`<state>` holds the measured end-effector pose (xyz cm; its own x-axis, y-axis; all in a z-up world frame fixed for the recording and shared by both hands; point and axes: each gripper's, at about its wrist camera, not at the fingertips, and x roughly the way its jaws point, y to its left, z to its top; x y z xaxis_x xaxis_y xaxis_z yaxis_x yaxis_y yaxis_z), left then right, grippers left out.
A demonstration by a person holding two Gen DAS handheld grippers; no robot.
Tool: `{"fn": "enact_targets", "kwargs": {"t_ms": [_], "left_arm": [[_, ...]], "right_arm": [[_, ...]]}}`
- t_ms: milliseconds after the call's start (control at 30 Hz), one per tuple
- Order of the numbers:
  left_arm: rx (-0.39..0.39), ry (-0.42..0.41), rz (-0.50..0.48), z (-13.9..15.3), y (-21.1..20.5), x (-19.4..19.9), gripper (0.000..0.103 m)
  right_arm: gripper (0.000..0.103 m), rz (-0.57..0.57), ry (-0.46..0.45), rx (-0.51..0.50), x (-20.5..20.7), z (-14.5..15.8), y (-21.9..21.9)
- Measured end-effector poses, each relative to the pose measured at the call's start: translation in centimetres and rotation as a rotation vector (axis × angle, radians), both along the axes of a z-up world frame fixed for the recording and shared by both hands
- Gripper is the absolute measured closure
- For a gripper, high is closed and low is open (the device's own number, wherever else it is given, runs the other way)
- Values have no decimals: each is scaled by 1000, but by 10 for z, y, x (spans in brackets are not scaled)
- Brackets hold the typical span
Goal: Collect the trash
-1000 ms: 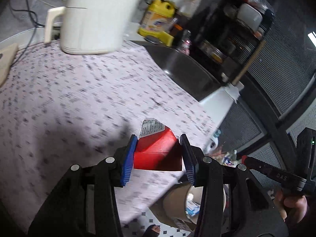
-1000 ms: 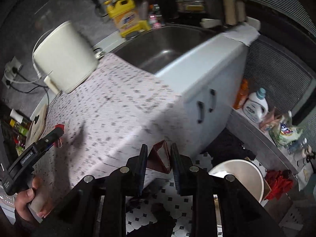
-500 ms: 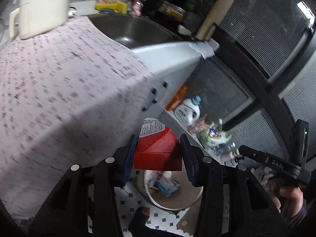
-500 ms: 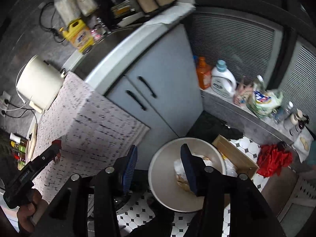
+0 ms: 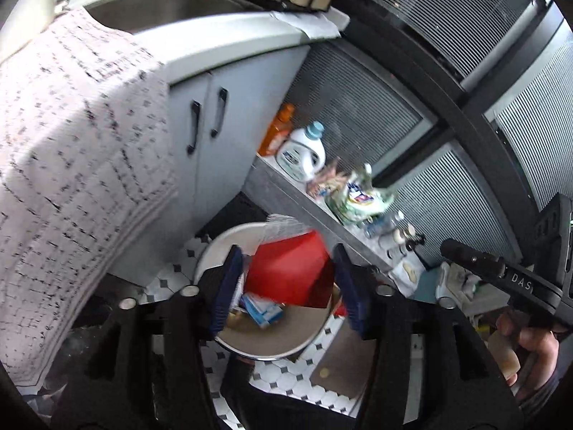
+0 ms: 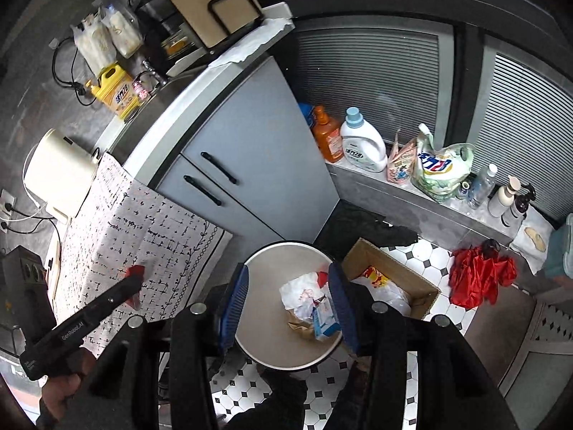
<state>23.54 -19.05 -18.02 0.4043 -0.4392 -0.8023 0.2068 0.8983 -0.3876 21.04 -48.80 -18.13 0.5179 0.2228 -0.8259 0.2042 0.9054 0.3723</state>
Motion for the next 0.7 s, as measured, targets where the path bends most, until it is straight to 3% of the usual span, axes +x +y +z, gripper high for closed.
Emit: {"fn": "enact_targets", "kwargs": {"t_ms": [33, 133, 233, 567, 700], "left_arm": [[0, 8, -2, -1, -2, 0, 29], [0, 0, 7, 1, -4, -2, 17], [17, -9, 23, 4, -3, -4, 11], [75, -72, 148, 38, 34, -20, 6], [100, -108, 223, 56, 56, -32, 6]], "right_arm": [[56, -3, 0, 2, -2, 0, -3], [50, -9, -2, 2, -5, 0, -8], [42, -12, -5, 3, -6, -1, -10], [14, 68, -44, -6, 3, 10, 9], [10, 136, -44, -46, 12, 20, 29]]}}
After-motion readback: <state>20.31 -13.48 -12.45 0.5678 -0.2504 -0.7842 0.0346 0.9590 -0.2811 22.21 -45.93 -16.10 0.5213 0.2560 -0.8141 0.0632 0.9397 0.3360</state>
